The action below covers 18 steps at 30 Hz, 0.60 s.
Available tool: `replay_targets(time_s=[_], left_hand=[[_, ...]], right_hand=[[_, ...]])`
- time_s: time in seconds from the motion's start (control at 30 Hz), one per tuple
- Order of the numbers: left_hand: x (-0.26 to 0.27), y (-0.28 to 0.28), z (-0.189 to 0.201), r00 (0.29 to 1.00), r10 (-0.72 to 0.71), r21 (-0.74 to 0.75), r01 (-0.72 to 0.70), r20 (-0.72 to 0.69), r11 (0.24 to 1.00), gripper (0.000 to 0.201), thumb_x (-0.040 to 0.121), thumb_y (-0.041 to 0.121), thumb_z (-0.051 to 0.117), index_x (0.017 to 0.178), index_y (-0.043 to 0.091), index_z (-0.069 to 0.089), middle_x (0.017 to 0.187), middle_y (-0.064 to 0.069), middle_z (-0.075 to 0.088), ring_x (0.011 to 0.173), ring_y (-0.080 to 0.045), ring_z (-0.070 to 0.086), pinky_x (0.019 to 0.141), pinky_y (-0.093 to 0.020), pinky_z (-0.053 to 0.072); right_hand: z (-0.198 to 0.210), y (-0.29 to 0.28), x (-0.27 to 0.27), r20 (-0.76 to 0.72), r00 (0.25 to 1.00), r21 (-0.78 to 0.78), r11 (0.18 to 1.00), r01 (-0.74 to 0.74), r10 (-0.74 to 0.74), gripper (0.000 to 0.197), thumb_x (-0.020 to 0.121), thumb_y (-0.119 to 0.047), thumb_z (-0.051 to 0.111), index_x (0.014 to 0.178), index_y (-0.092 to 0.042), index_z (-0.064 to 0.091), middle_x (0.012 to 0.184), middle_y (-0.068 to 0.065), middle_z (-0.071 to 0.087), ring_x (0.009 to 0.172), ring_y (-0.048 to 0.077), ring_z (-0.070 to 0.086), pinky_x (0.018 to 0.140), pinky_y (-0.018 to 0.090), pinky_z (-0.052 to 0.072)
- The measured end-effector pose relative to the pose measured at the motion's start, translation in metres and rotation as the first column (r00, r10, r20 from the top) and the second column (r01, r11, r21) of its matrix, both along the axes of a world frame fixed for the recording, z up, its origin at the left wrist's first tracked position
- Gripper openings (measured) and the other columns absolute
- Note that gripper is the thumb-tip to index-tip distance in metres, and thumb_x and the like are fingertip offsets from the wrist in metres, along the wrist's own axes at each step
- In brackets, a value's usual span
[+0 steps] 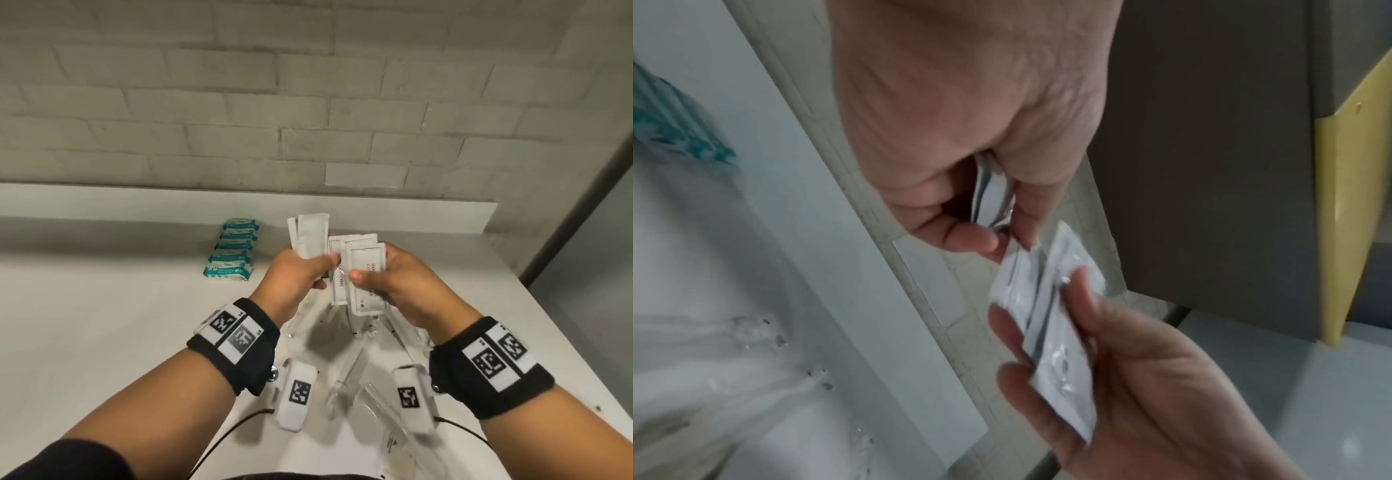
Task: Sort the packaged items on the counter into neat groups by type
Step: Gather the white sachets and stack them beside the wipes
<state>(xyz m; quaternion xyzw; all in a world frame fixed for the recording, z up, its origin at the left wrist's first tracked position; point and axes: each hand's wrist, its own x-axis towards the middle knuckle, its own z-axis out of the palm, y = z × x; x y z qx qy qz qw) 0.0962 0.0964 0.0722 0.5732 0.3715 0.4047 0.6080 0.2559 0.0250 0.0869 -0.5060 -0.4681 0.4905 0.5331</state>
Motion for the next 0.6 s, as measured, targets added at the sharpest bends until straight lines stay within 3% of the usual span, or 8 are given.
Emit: replay_targets(time_s=[0.1,0.2,0.27,0.33,0.37,0.43,0.53,0.6], left_hand=[[0.003,-0.002,0.000,0.989,-0.074,-0.048,0.081,0.124,0.996,0.014,0.088,0.013,0.066,0.101,0.018,0.070,0.091,0.000,0.075,0.083,-0.016,0.070,0.069,-0.028,0.054],[-0.003,-0.005,-0.006,0.994,-0.106,-0.041,0.105,-0.012,0.994,0.012,0.084,0.009,0.070,0.093,0.017,0.071,0.083,0.001,0.076,0.079,-0.014,0.071,0.066,-0.024,0.056],[-0.010,-0.003,-0.008,0.995,-0.056,-0.038,0.053,-0.086,0.998,0.004,0.083,0.009,0.071,0.085,0.012,0.071,0.080,-0.003,0.075,0.074,-0.016,0.071,0.064,-0.024,0.056],[-0.018,0.004,-0.007,0.983,-0.071,-0.039,0.065,-0.172,0.997,0.005,0.083,0.008,0.071,0.087,0.010,0.071,0.080,-0.006,0.072,0.072,-0.016,0.070,0.065,-0.026,0.057],[-0.021,0.007,-0.005,0.966,-0.114,-0.036,0.109,-0.232,0.993,0.007,0.082,0.008,0.071,0.089,0.011,0.071,0.080,-0.005,0.072,0.070,-0.015,0.068,0.065,-0.027,0.057],[-0.026,0.011,0.001,0.919,-0.217,-0.028,0.220,-0.329,0.975,0.009,0.081,0.007,0.071,0.089,0.012,0.070,0.078,-0.002,0.071,0.066,-0.011,0.067,0.065,-0.027,0.057],[-0.023,0.008,0.011,0.900,-0.309,-0.021,0.318,-0.306,0.948,0.011,0.083,0.003,0.068,0.092,0.010,0.069,0.077,-0.001,0.070,0.066,-0.011,0.067,0.062,-0.026,0.056],[-0.019,0.007,0.013,0.927,-0.313,-0.046,0.310,-0.205,0.949,0.015,0.087,0.003,0.064,0.101,0.007,0.068,0.084,-0.006,0.071,0.072,-0.015,0.068,0.063,-0.027,0.057]], right_hand=[[-0.005,0.006,-0.011,-0.162,0.976,0.062,0.985,0.160,-0.149,0.035,0.085,0.007,0.061,0.118,-0.003,0.059,0.110,0.019,0.070,0.098,0.033,0.069,0.082,0.043,0.057],[-0.012,0.009,-0.009,-0.261,0.944,0.022,0.976,0.215,-0.202,0.034,0.089,0.000,0.059,0.123,-0.003,0.057,0.113,0.020,0.069,0.104,0.037,0.066,0.090,0.050,0.053],[-0.014,0.008,-0.003,-0.103,0.966,-0.005,0.971,0.237,-0.237,0.030,0.090,-0.006,0.060,0.120,-0.007,0.058,0.113,0.015,0.070,0.105,0.032,0.067,0.097,0.053,0.049],[-0.009,0.006,0.007,0.228,0.942,0.074,0.969,0.237,-0.248,0.024,0.090,-0.013,0.062,0.114,-0.015,0.060,0.114,0.008,0.068,0.106,0.026,0.066,0.098,0.052,0.048],[-0.003,0.005,0.014,0.397,0.890,0.122,0.974,0.192,-0.225,0.023,0.090,-0.015,0.063,0.113,-0.019,0.061,0.118,0.005,0.064,0.108,0.023,0.063,0.100,0.049,0.047],[0.013,0.004,0.020,0.653,0.757,0.094,0.995,-0.029,-0.040,0.027,0.088,-0.015,0.065,0.114,-0.022,0.061,0.124,-0.001,0.057,0.111,0.017,0.057,0.100,0.038,0.046],[0.027,0.005,0.007,0.760,0.578,-0.178,0.951,-0.255,0.297,0.025,0.083,-0.013,0.070,0.093,-0.033,0.059,0.093,-0.007,0.066,0.087,0.009,0.063,0.078,0.026,0.051],[0.019,0.009,0.001,0.789,0.541,-0.224,0.956,-0.190,0.292,0.030,0.081,-0.016,0.072,0.092,-0.032,0.049,0.088,-0.007,0.064,0.083,0.014,0.065,0.068,0.028,0.050]])
